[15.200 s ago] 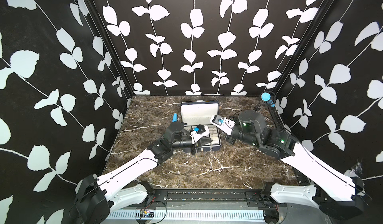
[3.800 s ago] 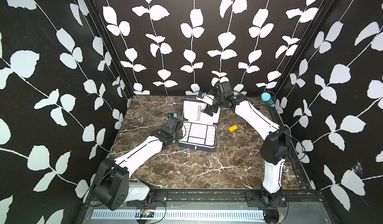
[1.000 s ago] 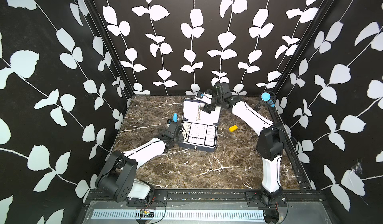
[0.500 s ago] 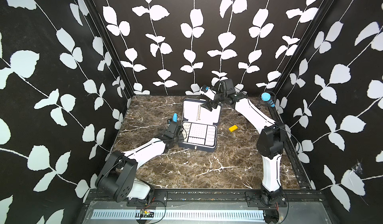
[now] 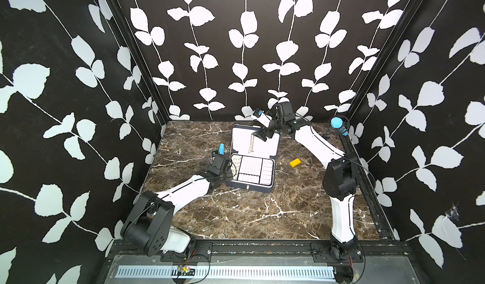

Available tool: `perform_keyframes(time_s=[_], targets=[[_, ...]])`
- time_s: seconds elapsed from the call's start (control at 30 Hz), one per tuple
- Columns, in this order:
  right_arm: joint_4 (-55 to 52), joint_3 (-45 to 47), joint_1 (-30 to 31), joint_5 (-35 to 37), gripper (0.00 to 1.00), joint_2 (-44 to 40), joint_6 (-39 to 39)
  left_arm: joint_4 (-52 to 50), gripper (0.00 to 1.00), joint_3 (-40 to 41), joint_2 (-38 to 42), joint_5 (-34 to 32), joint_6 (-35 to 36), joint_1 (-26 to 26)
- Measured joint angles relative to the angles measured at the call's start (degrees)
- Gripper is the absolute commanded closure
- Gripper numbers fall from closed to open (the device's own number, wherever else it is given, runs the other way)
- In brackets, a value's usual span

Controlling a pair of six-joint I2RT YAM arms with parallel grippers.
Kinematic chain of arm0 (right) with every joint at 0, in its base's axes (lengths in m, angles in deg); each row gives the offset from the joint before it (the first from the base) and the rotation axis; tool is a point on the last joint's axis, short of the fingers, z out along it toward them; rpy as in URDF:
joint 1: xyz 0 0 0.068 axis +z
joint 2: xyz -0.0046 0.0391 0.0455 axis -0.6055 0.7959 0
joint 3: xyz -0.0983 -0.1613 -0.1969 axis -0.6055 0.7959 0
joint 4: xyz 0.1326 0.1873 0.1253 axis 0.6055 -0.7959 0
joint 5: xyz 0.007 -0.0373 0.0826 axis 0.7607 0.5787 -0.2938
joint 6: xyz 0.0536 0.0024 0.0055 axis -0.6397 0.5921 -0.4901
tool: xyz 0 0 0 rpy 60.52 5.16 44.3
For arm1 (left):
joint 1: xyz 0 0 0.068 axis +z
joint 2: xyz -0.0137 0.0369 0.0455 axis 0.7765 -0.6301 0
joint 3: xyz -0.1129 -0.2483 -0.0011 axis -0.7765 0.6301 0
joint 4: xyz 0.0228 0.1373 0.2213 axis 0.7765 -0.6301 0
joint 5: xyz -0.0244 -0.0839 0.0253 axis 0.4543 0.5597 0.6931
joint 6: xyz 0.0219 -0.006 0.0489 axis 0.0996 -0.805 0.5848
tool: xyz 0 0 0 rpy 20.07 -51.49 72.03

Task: Put jewelry chain into jewelry box
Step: Close the fastener on the jewelry box.

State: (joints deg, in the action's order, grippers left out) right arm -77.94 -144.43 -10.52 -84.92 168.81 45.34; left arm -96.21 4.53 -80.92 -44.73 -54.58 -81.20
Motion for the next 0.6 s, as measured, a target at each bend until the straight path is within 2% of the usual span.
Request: perform_keyframes(time_s=[0.3,0.6], targets=[[1.0,0.0,0.7,1.8,0.15,0.1,-0.1,0.0,0.6,0.0,0.0,0.0,0.0,0.0],[1.1,0.0,0.7,1.6,0.22,0.0,0.8,0.0,0.6,0.0,0.0,0.0,0.0,0.0]])
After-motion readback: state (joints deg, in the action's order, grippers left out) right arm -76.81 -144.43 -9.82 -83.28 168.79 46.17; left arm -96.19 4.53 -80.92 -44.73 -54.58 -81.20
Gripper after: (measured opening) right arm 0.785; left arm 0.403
